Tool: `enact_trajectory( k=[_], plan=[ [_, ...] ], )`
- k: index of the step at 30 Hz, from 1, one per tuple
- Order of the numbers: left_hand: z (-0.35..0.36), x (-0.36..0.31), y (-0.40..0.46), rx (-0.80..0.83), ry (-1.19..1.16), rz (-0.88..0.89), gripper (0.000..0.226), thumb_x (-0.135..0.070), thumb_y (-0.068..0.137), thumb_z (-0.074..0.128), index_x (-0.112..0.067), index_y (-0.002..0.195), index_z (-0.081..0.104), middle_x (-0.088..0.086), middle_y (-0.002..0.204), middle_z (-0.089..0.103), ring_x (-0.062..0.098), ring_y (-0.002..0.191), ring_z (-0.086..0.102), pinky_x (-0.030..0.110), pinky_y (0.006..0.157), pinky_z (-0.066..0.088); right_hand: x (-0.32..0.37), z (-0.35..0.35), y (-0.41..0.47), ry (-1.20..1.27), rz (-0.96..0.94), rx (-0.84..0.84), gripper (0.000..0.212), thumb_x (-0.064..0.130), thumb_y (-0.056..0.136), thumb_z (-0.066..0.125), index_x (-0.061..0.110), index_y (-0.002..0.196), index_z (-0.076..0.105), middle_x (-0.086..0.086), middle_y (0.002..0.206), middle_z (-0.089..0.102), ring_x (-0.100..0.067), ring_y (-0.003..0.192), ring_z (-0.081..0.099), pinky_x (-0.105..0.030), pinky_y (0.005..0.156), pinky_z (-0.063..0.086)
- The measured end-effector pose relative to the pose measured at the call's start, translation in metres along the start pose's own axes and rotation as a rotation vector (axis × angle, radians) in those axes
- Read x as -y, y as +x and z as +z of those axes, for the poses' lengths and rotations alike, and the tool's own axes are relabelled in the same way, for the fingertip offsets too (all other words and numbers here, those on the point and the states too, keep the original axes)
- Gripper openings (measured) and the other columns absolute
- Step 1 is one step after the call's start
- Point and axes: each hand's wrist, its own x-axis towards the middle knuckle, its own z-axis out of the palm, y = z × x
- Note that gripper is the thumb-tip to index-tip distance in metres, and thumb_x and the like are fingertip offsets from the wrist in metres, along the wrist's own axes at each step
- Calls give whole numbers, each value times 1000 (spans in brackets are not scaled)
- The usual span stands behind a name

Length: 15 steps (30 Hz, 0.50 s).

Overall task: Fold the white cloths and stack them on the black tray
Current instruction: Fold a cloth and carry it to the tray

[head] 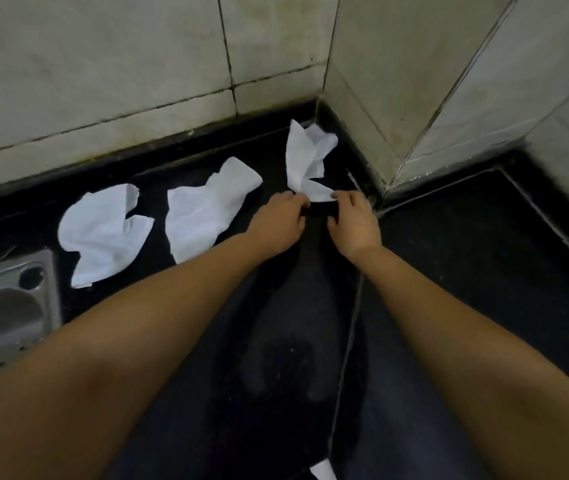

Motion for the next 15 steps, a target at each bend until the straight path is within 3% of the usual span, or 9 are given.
enact_trajectory(
  k=[4,7,12,15],
  plan=[
    [13,-2,36,-42,384,79,46,-13,92,43,-11,138,40,15,129,45,33,119,40,39,88,37,-7,17,32,-42,-19,-12,41,20,91,53,11,130,47,-13,138,40,-33,126,39,-44,100,34],
    [16,2,46,-9,541,75,40,-14,92,44,-10,132,47,17,127,44,34,119,40,40,90,35,-5,19,37,-36,-41,-95,27,20,92,49,11,117,57,-10,130,47,-30,121,42,-41,95,32],
    [4,9,38,-123,453,54,31,-28,93,49,-8,109,65,14,114,50,34,109,43,40,85,33,-4,-6,18,286,-99,-226,14,13,91,51,6,100,59,-11,106,60,-28,104,51,-37,87,38],
    [-14,15,18,-235,332,103,30,-33,91,54,-9,100,69,14,109,53,34,105,46,40,82,33,1,-32,-9,617,-43,-283,10,11,92,53,6,95,60,-8,88,62,-16,79,55,-19,70,42]
  ],
)
